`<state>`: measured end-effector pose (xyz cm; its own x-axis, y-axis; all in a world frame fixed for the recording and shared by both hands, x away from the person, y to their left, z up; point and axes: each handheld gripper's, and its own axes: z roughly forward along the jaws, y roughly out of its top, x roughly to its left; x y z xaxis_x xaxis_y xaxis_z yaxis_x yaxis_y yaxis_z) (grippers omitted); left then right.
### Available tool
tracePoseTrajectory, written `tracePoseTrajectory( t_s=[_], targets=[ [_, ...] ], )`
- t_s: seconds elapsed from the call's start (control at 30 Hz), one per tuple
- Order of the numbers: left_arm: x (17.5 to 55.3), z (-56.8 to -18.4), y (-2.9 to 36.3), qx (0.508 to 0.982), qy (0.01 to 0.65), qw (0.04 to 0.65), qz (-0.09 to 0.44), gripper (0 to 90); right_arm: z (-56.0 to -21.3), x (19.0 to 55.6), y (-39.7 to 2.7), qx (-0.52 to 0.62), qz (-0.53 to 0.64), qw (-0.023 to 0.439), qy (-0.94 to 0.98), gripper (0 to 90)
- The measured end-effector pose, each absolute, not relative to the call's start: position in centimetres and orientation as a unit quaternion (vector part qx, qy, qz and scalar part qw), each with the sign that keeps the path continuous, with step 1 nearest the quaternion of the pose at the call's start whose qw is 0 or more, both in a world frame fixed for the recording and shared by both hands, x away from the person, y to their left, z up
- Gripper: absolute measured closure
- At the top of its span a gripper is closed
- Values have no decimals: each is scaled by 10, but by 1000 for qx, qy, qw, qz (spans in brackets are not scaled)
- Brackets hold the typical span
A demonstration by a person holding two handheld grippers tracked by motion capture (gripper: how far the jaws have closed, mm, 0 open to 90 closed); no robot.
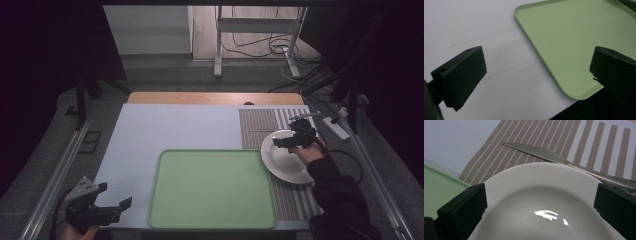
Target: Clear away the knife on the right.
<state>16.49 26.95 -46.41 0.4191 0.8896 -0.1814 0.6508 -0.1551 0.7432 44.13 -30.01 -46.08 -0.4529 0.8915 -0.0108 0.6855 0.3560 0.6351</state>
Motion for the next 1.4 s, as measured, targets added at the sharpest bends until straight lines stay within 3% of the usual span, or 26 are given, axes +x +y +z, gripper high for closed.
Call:
tracePoseTrajectory(
  t_s=[0.8,0.93,1.33,1.4],
  targets=[
    [165,-464,271,743,517,398,149,4,-465,500,-301,515,255,197,794,10],
    [165,-464,271,744,516,398,150,5,-466,509,-304,508,244,204,800,138],
    [165,-464,270,745,515,397,150,6,-469,532,-328,504,248,160,812,889],
    [165,-464,270,745,516,396,150,6,-472,536,-331,507,238,161,812,900]
  ],
)
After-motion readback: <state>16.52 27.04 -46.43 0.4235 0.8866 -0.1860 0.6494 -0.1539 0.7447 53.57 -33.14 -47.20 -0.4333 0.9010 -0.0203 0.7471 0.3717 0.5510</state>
